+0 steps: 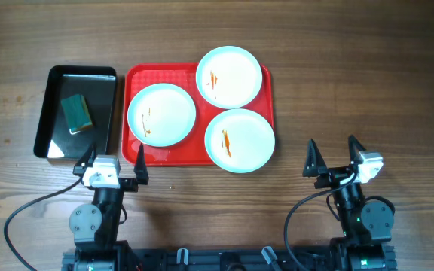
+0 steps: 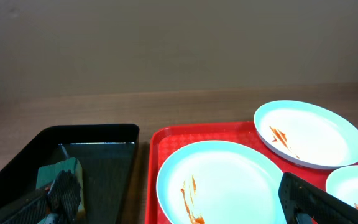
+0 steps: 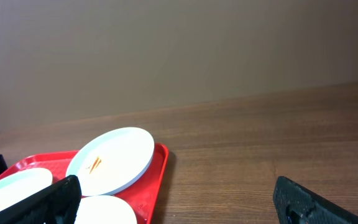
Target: Clean dirty plates on tray and stack at the side
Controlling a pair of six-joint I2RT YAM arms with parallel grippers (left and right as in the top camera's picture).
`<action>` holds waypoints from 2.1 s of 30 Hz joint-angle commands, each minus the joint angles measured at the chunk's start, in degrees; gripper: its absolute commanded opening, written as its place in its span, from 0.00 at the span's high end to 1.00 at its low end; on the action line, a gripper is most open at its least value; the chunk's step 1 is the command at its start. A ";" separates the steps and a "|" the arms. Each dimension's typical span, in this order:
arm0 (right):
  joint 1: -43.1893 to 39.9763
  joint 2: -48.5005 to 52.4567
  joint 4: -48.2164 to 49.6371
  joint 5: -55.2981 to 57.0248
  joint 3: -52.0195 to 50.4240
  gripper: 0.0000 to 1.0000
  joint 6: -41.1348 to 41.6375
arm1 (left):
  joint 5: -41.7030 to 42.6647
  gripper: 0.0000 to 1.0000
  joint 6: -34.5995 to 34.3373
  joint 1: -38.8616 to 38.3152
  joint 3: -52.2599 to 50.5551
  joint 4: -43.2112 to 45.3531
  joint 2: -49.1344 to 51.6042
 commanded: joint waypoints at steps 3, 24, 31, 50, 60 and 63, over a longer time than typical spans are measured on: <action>-0.17 -0.61 0.33 -0.87 -0.07 0.00 0.61 | -0.33 0.00 0.26 -0.02 -0.28 -0.31 -0.42; -0.17 -0.61 0.33 -0.87 -0.07 0.00 0.61 | -0.33 0.00 0.26 -0.02 -0.28 -0.31 -0.42; -0.17 -0.61 0.33 -0.87 -0.07 0.00 0.61 | -0.33 0.00 0.26 -0.02 -0.28 -0.28 -0.42; -0.17 -0.61 0.42 1.64 -0.07 0.00 -0.39 | -0.22 0.00 0.31 0.00 -0.28 -0.26 -0.42; -0.17 0.09 3.54 -1.11 2.36 0.00 -1.53 | -0.35 0.00 -6.03 -0.02 0.83 -0.13 -0.42; -0.17 1.38 3.65 -1.09 4.33 0.00 -1.55 | -0.37 0.00 -6.03 0.00 2.45 -0.28 -0.42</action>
